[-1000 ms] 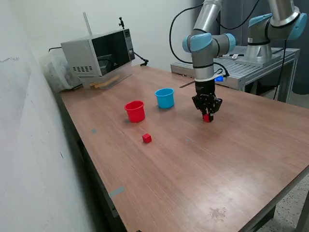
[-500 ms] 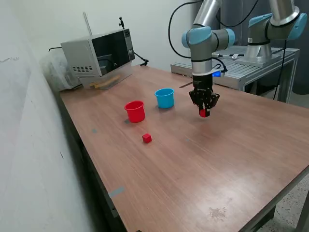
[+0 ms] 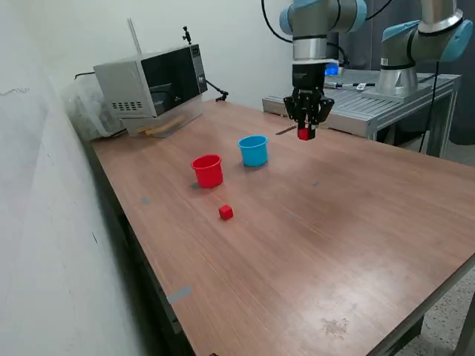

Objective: Place red objects in the red bin, and blue objects in the blue bin.

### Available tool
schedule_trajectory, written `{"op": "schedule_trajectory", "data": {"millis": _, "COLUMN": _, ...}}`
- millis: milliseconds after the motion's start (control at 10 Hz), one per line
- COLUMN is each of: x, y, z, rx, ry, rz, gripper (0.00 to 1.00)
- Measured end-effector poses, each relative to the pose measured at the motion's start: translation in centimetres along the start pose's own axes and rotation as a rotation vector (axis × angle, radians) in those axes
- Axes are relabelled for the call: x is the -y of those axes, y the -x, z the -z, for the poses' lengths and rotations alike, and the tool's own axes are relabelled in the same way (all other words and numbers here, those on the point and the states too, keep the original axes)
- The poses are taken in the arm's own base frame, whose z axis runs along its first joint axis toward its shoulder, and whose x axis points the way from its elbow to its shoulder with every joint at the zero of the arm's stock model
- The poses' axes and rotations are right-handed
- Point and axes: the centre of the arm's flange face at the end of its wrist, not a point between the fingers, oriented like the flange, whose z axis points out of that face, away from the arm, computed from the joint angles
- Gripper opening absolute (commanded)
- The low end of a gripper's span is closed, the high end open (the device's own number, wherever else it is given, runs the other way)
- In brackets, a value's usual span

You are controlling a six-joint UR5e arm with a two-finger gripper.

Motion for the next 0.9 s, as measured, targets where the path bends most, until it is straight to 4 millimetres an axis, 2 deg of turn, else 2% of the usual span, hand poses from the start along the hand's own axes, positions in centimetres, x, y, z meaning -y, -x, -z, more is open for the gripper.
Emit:
{"op": "schedule_trajectory", "data": {"millis": 300, "x": -2.6, "y": 2.5, "z": 5.0, "rx": 0.023, "ry": 0.063, "rz": -0.025, "gripper": 0.00}}
{"op": "schedule_trajectory", "data": {"millis": 500, "x": -5.3, "y": 5.3, "z": 6.7, "rx": 0.039, "ry": 0.104, "rz": -0.059, "gripper": 0.00}}
{"op": "schedule_trajectory", "data": {"millis": 700, "x": -7.8, "y": 9.0, "z": 6.2, "rx": 0.054, "ry": 0.118, "rz": -0.103, "gripper": 0.00}}
{"op": "schedule_trajectory", "data": {"millis": 900, "x": -9.6, "y": 12.2, "z": 4.4, "rx": 0.063, "ry": 0.113, "rz": -0.140, "gripper": 0.00}}
